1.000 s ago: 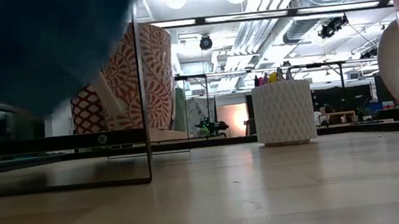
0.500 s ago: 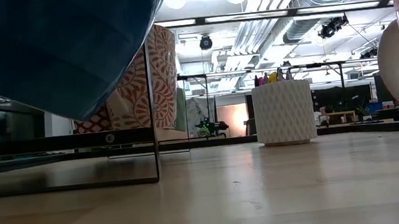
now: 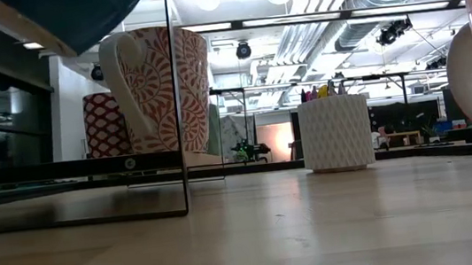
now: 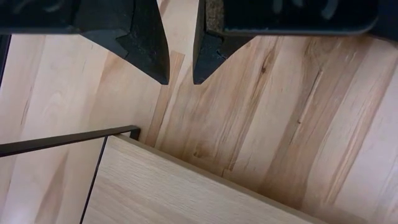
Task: Place coffee mugs
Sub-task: Move the blue mug to the bottom left of the table
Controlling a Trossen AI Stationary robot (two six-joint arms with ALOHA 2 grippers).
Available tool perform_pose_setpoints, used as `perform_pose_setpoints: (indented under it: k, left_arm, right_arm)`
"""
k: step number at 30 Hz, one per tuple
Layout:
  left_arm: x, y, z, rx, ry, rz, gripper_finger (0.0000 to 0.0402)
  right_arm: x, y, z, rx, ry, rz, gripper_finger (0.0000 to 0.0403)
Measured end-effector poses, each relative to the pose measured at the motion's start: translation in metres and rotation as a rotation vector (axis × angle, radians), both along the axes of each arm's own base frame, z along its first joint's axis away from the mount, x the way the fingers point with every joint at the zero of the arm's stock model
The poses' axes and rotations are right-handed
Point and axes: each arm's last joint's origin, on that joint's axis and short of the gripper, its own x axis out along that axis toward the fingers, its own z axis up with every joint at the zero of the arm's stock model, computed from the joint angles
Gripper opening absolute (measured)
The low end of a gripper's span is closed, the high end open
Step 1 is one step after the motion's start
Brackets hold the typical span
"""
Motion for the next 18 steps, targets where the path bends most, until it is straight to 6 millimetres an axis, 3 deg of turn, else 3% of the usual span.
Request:
perform_pose_setpoints:
  k: [11, 18]
  left_arm:
    - [0.000, 0.000, 0.000, 0.002, 0.000, -0.002, 0.0062]
    - [0.000, 0.000, 0.000, 0.008, -0.008, 0.002, 0.0062]
  right_arm:
    - [-0.019, 0.027, -0.005, 0.010, 0.035, -0.003, 0.0000]
    - [-0.007, 0.025, -0.035, 0.002, 0.111, -0.002, 0.0000]
